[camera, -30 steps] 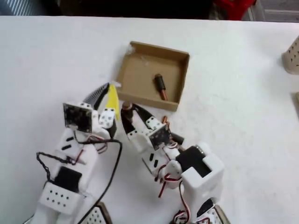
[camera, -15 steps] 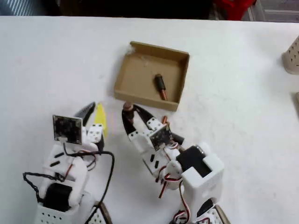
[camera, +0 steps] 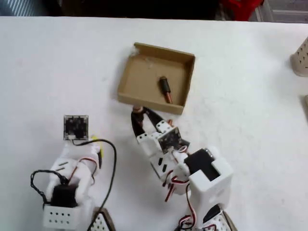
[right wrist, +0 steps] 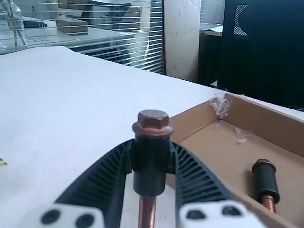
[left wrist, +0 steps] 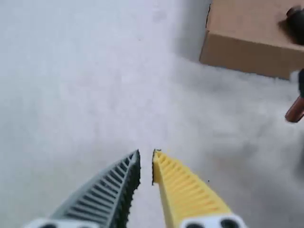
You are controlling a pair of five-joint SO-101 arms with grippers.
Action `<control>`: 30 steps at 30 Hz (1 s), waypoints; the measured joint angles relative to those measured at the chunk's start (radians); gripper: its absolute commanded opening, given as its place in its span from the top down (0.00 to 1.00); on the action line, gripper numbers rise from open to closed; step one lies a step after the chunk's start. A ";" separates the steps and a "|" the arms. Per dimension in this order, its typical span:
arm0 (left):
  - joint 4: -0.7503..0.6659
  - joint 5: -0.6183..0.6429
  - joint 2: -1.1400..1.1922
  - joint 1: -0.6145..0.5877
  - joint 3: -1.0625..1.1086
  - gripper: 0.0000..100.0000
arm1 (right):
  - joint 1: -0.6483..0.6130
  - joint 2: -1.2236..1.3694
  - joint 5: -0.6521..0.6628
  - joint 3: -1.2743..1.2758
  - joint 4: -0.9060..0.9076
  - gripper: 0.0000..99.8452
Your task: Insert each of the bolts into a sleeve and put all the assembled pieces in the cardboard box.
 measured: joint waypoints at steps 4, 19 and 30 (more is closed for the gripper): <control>0.035 -0.002 0.000 -0.023 0.002 0.92 | 0.003 0.000 0.000 0.005 0.000 0.98; 0.107 0.002 0.000 -0.061 0.002 0.92 | 0.074 -0.275 0.000 0.166 0.087 0.98; 0.127 0.002 0.000 -0.115 0.002 0.92 | 0.161 -0.712 0.000 0.173 0.634 0.98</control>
